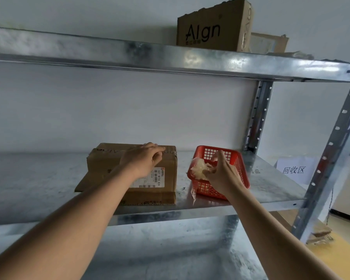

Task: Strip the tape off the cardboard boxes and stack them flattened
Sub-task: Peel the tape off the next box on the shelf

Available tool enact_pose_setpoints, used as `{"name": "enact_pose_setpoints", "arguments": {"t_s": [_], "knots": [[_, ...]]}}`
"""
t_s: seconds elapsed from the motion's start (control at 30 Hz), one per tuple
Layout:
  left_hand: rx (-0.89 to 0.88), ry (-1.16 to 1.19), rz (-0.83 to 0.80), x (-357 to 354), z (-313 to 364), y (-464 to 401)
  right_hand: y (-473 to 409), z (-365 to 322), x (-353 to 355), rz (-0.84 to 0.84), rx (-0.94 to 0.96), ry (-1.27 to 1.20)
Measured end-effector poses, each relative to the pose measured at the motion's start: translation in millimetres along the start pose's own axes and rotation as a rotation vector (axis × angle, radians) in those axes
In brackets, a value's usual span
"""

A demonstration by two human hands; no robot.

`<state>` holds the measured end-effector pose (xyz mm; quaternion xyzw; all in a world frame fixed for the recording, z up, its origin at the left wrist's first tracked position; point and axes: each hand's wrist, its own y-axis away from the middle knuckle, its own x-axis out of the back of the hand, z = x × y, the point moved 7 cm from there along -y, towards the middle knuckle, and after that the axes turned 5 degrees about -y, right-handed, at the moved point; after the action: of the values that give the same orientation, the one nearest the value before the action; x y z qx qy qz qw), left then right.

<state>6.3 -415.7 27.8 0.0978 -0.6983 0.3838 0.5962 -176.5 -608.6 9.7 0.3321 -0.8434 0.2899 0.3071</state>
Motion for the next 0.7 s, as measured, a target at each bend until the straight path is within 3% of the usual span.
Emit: {"name": "enact_pose_setpoints", "arguments": {"t_s": [0.27,0.47,0.7], "knots": [[0.009,-0.021,0.000,0.8,2.4,1.0,2.2,-6.5,3.2,-0.014,0.132,-0.010],[0.018,-0.013,-0.023,1.5,3.1,2.2,1.9,-31.1,8.1,0.131,0.325,0.020],[0.008,0.052,-0.065,14.9,8.5,15.7,9.8,-95.9,-32.5,-0.027,0.545,-0.045]]}}
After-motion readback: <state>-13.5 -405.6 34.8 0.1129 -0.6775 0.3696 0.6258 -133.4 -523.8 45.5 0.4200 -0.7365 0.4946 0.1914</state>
